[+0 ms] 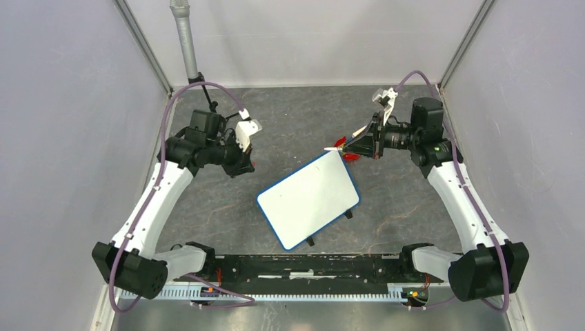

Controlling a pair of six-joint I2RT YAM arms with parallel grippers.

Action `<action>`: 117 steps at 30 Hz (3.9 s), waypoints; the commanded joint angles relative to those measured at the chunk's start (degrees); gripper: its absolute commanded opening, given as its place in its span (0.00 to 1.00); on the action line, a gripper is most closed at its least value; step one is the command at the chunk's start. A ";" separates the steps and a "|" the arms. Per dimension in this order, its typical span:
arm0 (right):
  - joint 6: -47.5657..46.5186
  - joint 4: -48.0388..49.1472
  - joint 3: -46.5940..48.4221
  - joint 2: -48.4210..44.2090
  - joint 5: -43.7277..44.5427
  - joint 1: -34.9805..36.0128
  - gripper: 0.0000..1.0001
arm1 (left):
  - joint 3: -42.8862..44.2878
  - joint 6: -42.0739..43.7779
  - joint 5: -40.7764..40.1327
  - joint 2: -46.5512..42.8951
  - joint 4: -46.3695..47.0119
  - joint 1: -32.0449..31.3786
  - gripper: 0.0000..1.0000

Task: Write a sentence on the whiteboard
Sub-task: Open the whiteboard marker at the center of the board, then place the pen cap at the center of the board, then write a sentence on the whiteboard.

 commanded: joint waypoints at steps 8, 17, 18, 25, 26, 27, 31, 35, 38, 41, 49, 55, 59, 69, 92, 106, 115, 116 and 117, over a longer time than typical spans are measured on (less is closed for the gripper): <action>-18.19 -14.16 1.41 -2.34 1.69 0.01 0.00 | -11.05 4.10 -25.18 8.40 1.77 3.83 0.05; -22.55 -17.18 -1.25 -2.70 2.22 0.27 0.00 | -16.17 4.09 -28.96 16.89 7.14 5.33 0.13; -22.93 -17.33 -1.41 -2.75 2.41 0.47 0.00 | -16.49 4.07 -28.84 17.58 7.76 5.53 0.14; -25.61 -19.52 -2.77 -2.46 3.17 1.51 0.00 | -17.75 4.98 -28.86 21.90 9.81 6.27 0.17; -25.63 -19.44 -3.04 -2.55 3.48 1.82 0.00 | -17.87 4.95 -29.08 22.37 10.14 6.34 0.18; -25.72 -19.29 -3.20 -2.57 3.73 2.06 0.00 | -17.97 5.02 -29.24 22.95 10.37 6.48 0.19; -26.11 -19.06 -3.26 -2.38 5.15 3.65 0.00 | -17.96 5.31 -28.63 24.15 10.44 6.70 0.27; -26.40 -18.41 -3.30 -1.93 7.07 5.72 0.00 | -17.49 5.75 -27.34 24.74 9.51 6.73 0.38; -26.77 -17.84 -3.10 -1.37 8.90 7.62 0.00 | -17.14 5.76 -25.82 24.96 8.54 6.78 0.44; -27.62 -17.66 -2.43 -0.65 10.60 9.76 0.00 | -16.59 5.10 -23.86 24.24 7.61 6.79 0.47; -30.47 -20.40 2.32 2.09 9.95 11.57 0.00 | -11.20 5.49 -7.28 14.15 0.59 8.90 0.61; -31.34 -22.00 4.70 2.46 7.47 11.55 0.00 | -3.51 3.39 6.83 8.02 -4.50 9.39 0.62; -31.88 -22.65 5.83 2.35 6.63 11.53 0.00 | -2.83 -2.97 18.19 7.87 1.92 8.96 0.62; -36.17 -28.63 7.54 1.08 7.93 11.45 0.00 | -0.48 -20.63 18.17 17.91 22.01 -1.74 0.66; -39.65 -32.34 6.61 0.69 8.68 11.44 0.00 | 10.70 -12.36 19.19 35.70 12.14 -15.12 0.13; -38.01 -29.46 2.75 -1.18 10.00 11.60 0.00 | 16.37 -11.58 17.00 38.41 7.71 -16.18 0.38; -34.18 -23.29 0.75 -2.55 11.28 13.03 0.00 | 8.08 -12.68 14.38 25.34 6.86 -6.40 0.52; -34.16 -23.28 0.83 -2.53 11.08 13.02 0.00 | 7.03 -11.95 14.18 24.90 5.92 -6.40 0.52; -34.16 -23.23 0.98 -2.61 10.81 13.02 0.00 | 6.26 -11.72 14.69 24.67 5.34 -6.46 0.52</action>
